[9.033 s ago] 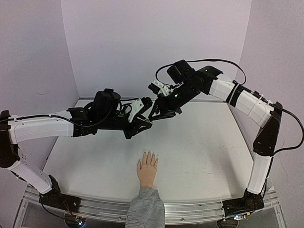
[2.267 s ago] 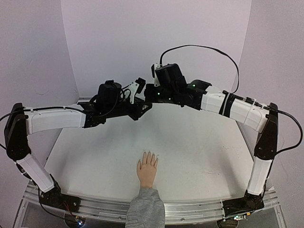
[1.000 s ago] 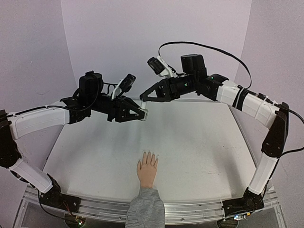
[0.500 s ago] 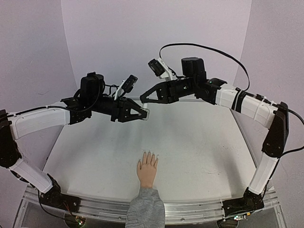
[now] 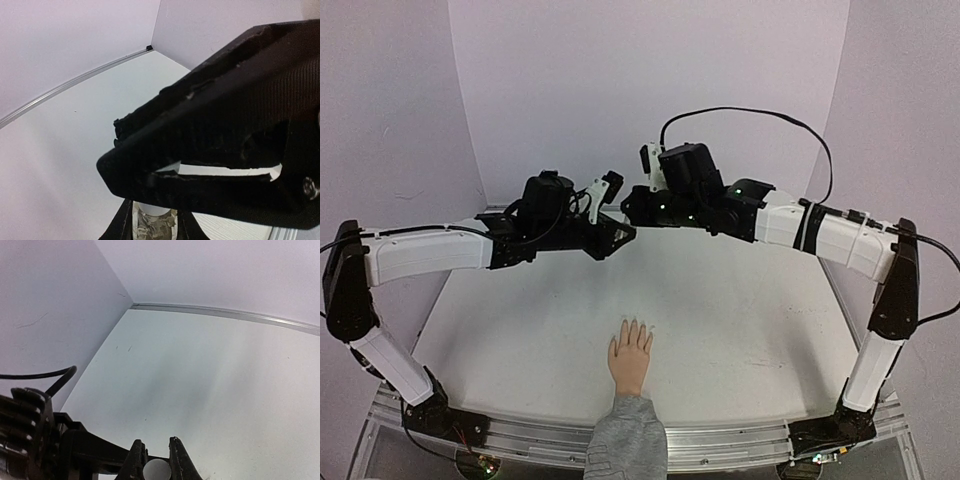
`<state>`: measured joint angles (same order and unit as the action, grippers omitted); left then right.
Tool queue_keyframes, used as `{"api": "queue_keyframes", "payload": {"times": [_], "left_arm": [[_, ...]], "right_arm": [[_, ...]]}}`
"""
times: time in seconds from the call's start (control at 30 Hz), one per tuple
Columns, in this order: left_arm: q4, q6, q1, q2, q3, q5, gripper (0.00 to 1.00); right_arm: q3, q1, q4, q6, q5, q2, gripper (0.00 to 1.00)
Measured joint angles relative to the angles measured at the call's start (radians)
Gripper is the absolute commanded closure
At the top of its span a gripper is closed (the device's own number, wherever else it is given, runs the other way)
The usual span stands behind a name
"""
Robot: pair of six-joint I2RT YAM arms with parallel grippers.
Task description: Paint the nails
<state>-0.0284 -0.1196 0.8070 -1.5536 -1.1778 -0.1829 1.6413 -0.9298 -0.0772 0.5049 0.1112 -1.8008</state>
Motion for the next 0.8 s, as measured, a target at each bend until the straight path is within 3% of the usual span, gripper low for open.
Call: {"api": "queue_keyframes", "payload": {"times": [0.1,0.23,0.27,0.4,0.6,0.8], "left_arm": [[0.001,-0.001,0.001,-0.03,-0.021,0.02,1.0],[-0.013,-0.005,-0.013,-0.022,-0.015,0.043,1.0],[-0.016,-0.006,-0.023,-0.01,0.002,0.045,1.0],[-0.014,-0.007,-0.057,0.066,0.071,0.029,1.0],[-0.013,-0.005,-0.067,0.13,0.086,-0.249,1.0],[-0.006,-0.011,-0.068,0.133,0.079,-0.663,1.0]], "right_arm": [[0.042,-0.011,0.034,0.025,0.093,-0.033,0.76],[0.048,-0.021,0.104,0.007,0.11,-0.029,0.4],[0.046,-0.017,0.111,-0.001,0.096,-0.024,0.28],[0.004,0.043,0.163,-0.073,-0.107,0.037,0.03],[-0.03,0.186,0.166,-0.189,-0.542,0.107,0.02],[-0.029,0.2,0.144,-0.245,-0.912,0.109,0.23]]}}
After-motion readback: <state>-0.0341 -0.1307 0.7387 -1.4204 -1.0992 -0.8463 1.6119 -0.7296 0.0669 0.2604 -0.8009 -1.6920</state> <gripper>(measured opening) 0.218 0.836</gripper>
